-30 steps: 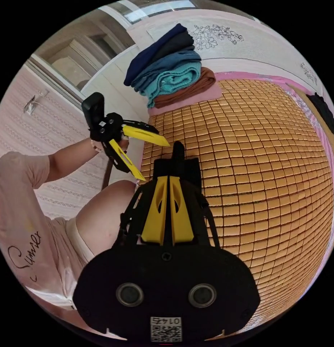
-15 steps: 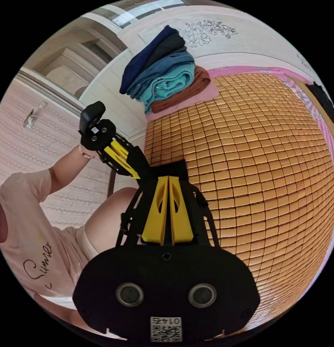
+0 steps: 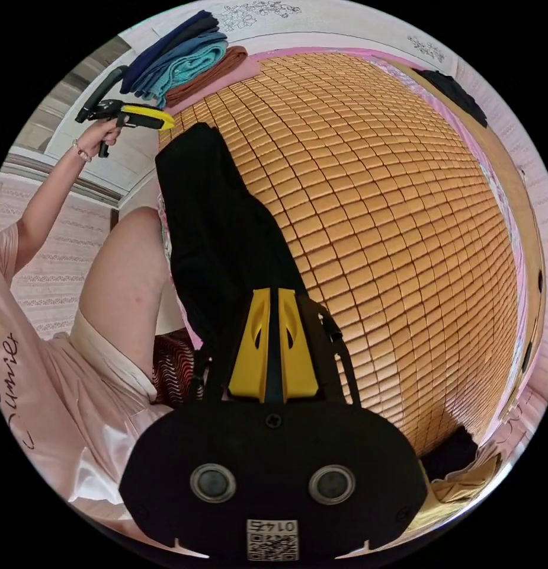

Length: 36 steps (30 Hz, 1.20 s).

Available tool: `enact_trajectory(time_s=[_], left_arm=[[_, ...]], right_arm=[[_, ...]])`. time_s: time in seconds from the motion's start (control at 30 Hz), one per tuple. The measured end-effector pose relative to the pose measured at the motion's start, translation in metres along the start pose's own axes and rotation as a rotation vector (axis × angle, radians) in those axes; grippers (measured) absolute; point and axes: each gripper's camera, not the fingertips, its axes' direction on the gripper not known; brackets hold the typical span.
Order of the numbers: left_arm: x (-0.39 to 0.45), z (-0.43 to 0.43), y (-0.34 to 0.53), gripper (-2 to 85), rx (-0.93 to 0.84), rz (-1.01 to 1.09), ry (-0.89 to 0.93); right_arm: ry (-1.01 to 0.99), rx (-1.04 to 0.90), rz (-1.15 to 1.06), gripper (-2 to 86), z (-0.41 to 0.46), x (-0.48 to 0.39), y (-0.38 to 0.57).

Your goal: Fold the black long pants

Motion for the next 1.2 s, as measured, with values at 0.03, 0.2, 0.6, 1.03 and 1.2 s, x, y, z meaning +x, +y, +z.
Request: enact_trajectory(time_s=[0.03, 0.2, 0.6, 1.03, 1.2], left_arm=[[0.005, -0.006, 0.005, 4.4, 0.030, 0.001, -0.036], [0.124, -0.009, 0.031, -0.2, 0.093, 0.273, 0.025], [0.378, 0.087, 0.036, 6.0, -0.001, 0.565, 0.108], [0.430, 0.105, 0.046, -0.5, -0.052, 0.674, -0.025], [0.442, 0.140, 0.061, 0.0, -0.134, 0.669, -0.011]], right_arm=[[0.007, -0.015, 0.041, -0.4, 0.002, -0.001, 0.025], [-0.010, -0.083, 0.118, -0.9, 0.027, -0.009, 0.082], [0.017, 0.185, 0.343, 1.1, -0.010, 0.012, 0.142], [0.013, 0.113, 0.237, 0.6, 0.020, -0.059, 0.223], [-0.067, 0.055, 0.244, 3.8, 0.053, -0.060, 0.237]])
